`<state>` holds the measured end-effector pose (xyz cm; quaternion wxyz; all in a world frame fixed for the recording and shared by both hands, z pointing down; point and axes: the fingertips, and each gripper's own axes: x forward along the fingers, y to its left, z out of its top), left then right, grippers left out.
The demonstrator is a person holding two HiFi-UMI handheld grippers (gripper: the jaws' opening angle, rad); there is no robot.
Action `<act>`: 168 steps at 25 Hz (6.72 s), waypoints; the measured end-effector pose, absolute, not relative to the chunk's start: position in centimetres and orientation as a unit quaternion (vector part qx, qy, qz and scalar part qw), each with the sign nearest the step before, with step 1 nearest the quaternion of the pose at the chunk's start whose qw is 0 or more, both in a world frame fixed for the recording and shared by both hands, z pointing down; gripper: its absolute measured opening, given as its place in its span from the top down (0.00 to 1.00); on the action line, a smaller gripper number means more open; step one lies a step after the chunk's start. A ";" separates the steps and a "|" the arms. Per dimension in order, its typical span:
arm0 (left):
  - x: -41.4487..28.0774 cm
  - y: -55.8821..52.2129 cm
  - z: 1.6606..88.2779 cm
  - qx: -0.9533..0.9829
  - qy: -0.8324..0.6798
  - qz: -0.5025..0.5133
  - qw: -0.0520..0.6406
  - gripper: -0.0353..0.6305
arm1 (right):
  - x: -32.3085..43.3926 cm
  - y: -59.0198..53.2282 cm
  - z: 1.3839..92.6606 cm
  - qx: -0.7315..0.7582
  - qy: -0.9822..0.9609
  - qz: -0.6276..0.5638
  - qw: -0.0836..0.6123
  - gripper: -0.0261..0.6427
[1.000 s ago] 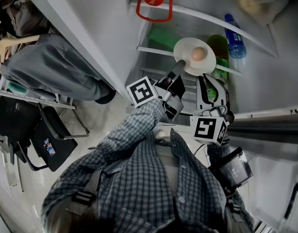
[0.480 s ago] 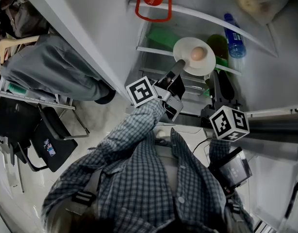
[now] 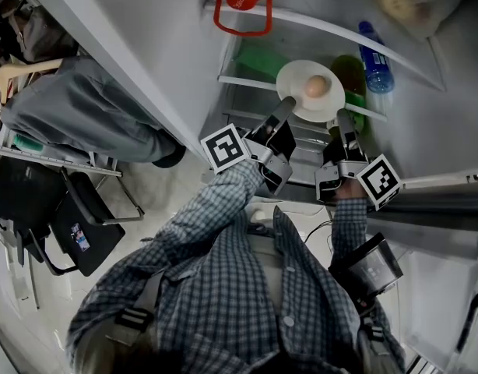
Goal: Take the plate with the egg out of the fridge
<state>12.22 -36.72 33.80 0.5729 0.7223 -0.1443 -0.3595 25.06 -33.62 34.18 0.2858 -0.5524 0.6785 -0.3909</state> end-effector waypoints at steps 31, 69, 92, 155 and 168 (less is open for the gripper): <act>11.6 -35.6 34.2 0.736 -0.175 -0.361 0.545 0.84 | 23.4 -33.6 33.9 -0.471 0.697 -0.429 0.328 0.87; 1.5 -20.3 33.7 0.736 -0.189 -0.377 0.529 0.84 | 13.6 -18.6 33.6 -0.462 0.719 -0.422 0.301 0.87; -4.4 -6.3 34.9 0.737 -0.153 -0.353 0.555 0.84 | 7.2 -3.5 34.5 -0.499 0.697 -0.411 0.310 0.87; -2.0 -2.9 38.9 0.739 -0.182 -0.342 0.551 0.84 | 9.7 -0.5 38.7 -0.477 0.695 -0.447 0.299 0.88; -0.7 -5.2 39.1 0.733 -0.189 -0.342 0.557 0.84 | 11.2 -2.9 39.0 -0.474 0.692 -0.455 0.298 0.88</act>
